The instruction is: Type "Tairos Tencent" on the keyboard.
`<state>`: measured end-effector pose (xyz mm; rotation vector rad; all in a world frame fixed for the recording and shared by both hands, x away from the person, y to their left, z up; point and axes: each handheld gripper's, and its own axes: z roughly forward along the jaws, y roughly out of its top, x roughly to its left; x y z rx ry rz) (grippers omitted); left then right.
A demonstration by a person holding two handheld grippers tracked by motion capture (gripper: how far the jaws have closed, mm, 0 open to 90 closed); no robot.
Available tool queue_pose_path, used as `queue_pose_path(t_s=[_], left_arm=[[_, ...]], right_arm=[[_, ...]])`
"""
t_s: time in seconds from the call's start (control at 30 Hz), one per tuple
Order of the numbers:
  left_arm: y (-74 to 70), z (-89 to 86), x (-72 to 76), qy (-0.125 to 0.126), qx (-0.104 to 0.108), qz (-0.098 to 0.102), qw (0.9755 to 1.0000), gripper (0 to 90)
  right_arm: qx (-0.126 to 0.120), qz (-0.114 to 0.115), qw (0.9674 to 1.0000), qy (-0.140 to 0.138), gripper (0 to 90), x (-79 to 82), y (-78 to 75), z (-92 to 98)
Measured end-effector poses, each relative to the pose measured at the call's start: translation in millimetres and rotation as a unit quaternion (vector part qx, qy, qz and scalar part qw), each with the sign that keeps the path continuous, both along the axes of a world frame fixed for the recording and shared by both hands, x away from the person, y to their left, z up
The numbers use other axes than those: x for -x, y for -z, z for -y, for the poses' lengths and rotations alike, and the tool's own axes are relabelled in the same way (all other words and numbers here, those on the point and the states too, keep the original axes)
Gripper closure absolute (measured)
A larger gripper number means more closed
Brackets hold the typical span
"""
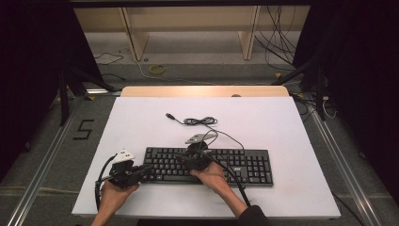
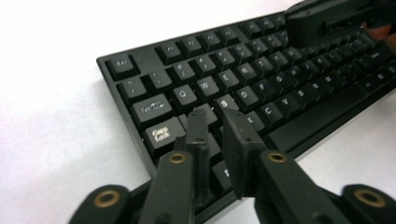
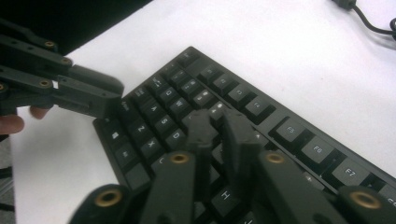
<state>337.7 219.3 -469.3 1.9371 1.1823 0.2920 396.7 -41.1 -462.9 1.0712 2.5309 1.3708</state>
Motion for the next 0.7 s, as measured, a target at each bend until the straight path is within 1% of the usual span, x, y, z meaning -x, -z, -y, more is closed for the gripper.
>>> queue_pose_path(t_s=[0.1,0.13,0.2,0.23,0.33,0.37,0.4,0.5,0.53,0.57,0.6,0.63,0.7], left_arm=[[-1.5,0.6,-0.4,0.001,0.009,0.002,1.0,70.8],[-1.9,1.2,-0.9,0.001,0.01,0.003,0.9999,70.8],[-2.6,2.1,-1.9,0.0,0.011,0.002,0.9999,64.8],[-2.8,2.9,-2.6,0.0,0.015,0.003,0.9999,64.8],[-4.6,4.7,-4.1,0.0,0.016,0.007,0.9998,58.1],[-5.1,5.6,-4.7,-0.001,0.019,0.006,0.9998,54.6],[-5.1,6.3,-5.3,-0.001,0.021,0.008,0.9997,54.6],[-4.9,8.5,-6.6,0.003,0.02,0.007,0.9998,51.3],[-4.5,9.5,-7.0,0.003,0.02,0.007,0.9998,47.9],[-4.3,10.3,-7.4,0.001,0.02,0.007,0.9998,47.9],[-4.3,10.5,-7.9,0.002,0.021,0.007,0.9998,46.2],[-4.4,10.6,-8.3,0.0,0.022,0.007,0.9997,43.7],[-4.5,10.6,-8.9,-0.002,0.026,0.006,0.9996,43.1]], right_arm=[[-0.006,0.005,0.9999,-0.007,74.5,2.7,-1.8,4.4],[-0.006,0.005,0.9999,-0.007,74.5,2.7,-1.8,4.4],[-0.01,0.006,0.9999,-0.01,69.3,4.2,-2.6,8.6],[-0.01,0.006,0.9999,-0.01,69.3,4.2,-2.6,8.6],[-0.015,0.007,0.9998,-0.013,63.9,5.7,-3.8,12.6],[-0.018,0.009,0.9997,-0.012,59.3,6.5,-5.2,15.4],[-0.018,0.009,0.9997,-0.012,59.3,6.5,-5.2,15.4],[-0.021,0.013,0.9996,-0.01,53.0,7.4,-7.6,19.2],[-0.022,0.017,0.9996,-0.007,47.3,7.7,-8.9,22.2],[-0.022,0.017,0.9996,-0.007,47.3,7.7,-8.9,22.2],[-0.02,0.015,0.9997,-0.005,45.4,7.8,-9.5,23.6],[-0.019,0.02,0.9996,-0.003,42.3,7.9,-9.9,27.2],[-0.018,0.02,0.9996,0.0,40.7,8.2,-10.4,29.4]])
